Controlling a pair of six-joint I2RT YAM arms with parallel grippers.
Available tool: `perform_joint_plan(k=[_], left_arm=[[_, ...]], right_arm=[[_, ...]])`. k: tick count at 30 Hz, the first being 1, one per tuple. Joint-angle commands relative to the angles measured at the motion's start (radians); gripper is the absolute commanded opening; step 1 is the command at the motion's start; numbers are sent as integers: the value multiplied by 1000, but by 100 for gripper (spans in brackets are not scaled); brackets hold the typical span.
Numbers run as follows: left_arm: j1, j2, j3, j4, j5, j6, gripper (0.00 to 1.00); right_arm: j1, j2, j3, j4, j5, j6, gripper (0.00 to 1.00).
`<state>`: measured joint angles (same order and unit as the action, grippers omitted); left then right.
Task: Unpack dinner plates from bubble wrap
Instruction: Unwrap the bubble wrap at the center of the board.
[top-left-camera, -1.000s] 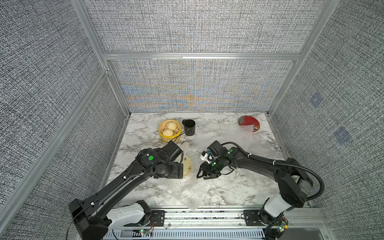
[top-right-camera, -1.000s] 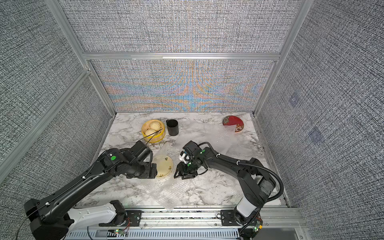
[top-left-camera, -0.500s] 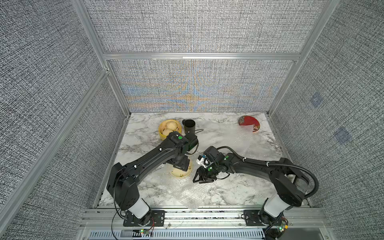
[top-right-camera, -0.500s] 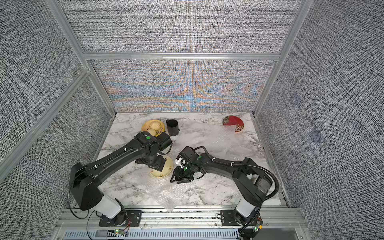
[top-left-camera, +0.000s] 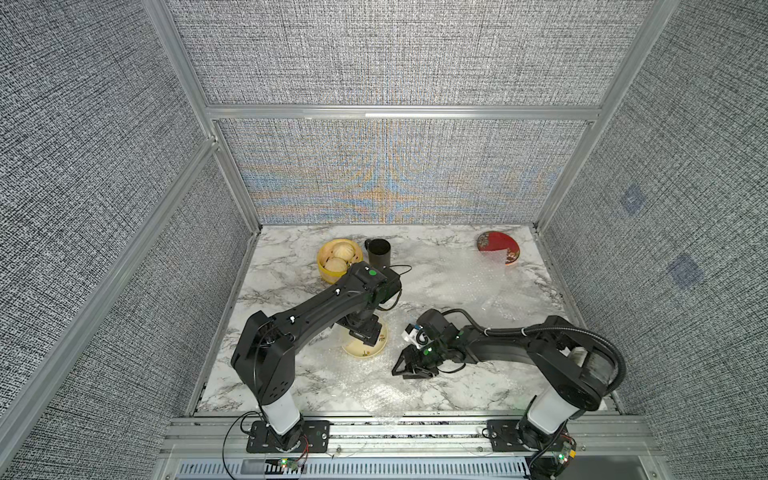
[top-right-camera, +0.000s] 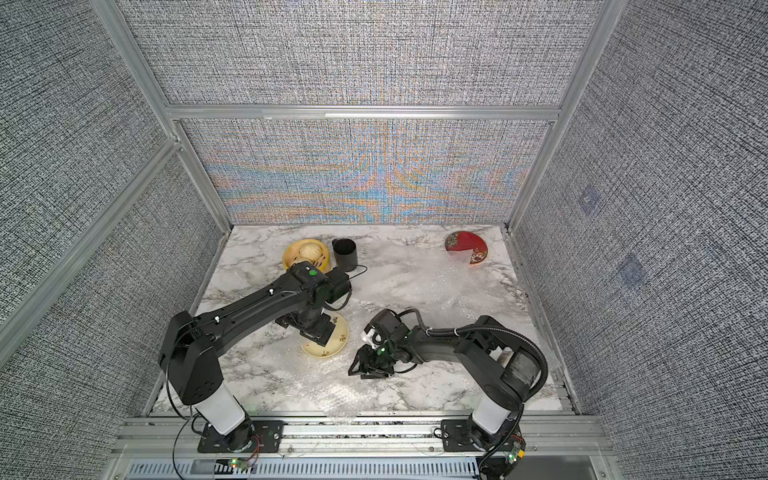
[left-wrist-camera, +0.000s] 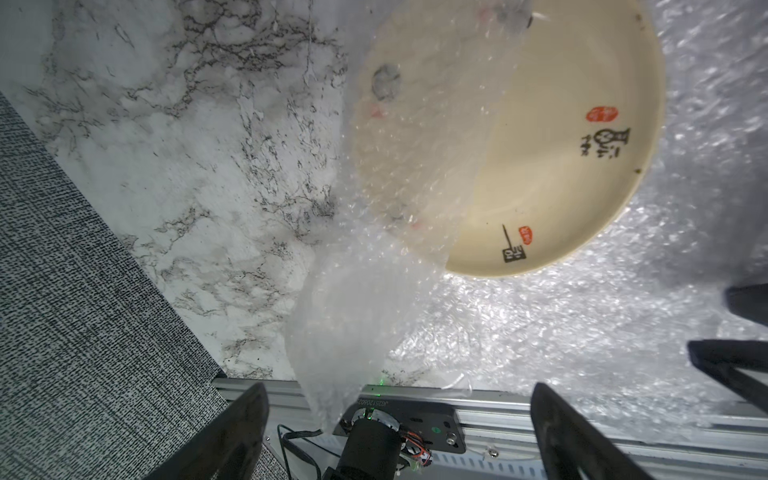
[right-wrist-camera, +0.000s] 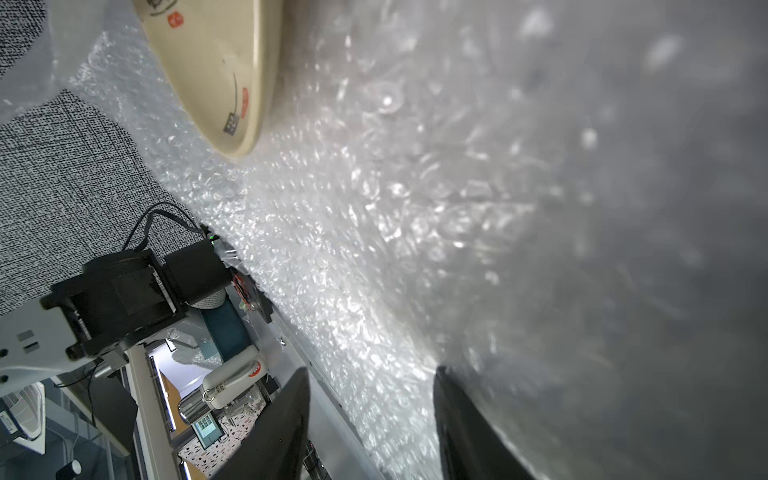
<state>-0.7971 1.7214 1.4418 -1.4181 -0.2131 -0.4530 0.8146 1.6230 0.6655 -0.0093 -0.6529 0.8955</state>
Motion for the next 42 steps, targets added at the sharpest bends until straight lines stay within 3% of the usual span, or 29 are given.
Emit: perform_joint_plan(k=[1, 8, 12, 22, 32, 42], left_arm=[[-1, 18, 0, -14, 46, 9, 99], [-50, 50, 15, 21, 100, -42, 100], [-76, 63, 37, 55, 138, -66, 100], [-149, 75, 55, 96, 173, -132, 100], [-207, 116, 52, 35, 32, -159, 100], [-235, 215, 8, 75, -15, -192, 97]], right_arm=[[-40, -54, -44, -242, 147, -81, 53], [-152, -129, 12, -482, 203, -274, 55], [-172, -144, 74, -548, 219, -311, 55], [-117, -321, 46, -470, 208, -173, 55], [-68, -355, 89, -429, 223, -122, 55], [-63, -485, 65, -416, 297, -88, 55]])
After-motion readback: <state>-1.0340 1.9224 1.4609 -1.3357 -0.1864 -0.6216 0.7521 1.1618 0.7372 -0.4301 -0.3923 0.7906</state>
